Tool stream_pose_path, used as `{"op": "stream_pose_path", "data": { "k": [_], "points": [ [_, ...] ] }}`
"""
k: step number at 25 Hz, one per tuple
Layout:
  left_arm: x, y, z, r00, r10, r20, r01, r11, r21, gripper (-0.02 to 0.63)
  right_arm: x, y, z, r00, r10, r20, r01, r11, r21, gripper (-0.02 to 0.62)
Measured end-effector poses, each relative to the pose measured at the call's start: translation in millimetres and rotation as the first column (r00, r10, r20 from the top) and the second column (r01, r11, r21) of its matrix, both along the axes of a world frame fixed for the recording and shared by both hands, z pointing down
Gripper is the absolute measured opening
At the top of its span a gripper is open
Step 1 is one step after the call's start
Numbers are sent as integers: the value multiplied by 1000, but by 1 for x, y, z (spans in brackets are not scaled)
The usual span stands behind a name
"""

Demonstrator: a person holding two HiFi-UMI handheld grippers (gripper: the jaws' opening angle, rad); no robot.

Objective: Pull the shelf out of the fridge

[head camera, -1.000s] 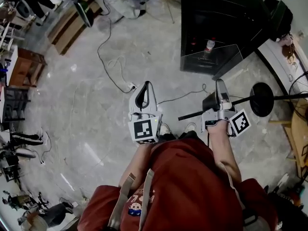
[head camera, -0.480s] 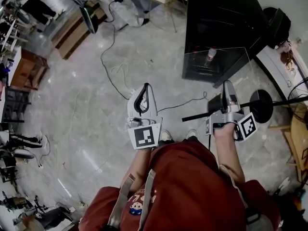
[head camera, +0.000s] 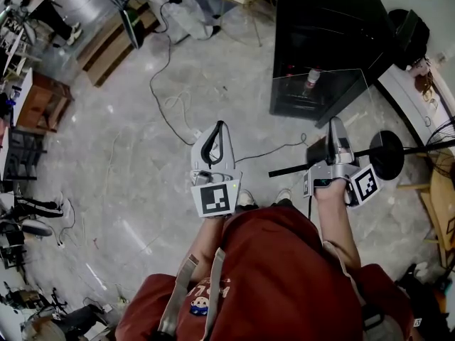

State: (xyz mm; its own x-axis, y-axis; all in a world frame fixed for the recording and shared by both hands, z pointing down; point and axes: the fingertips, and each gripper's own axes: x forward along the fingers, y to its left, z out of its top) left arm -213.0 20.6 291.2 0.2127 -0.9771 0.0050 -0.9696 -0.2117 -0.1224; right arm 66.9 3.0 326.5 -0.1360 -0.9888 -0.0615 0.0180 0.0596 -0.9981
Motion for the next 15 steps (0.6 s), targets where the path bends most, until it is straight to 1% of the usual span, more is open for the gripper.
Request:
{"op": "stream_pose_path", "data": {
  "k": [15],
  "points": [
    [-2,10,4,1000,-6,-1,6,1000,-12,-2,0,9,11,998,28,51,-26,999,-23,11]
  ]
}}
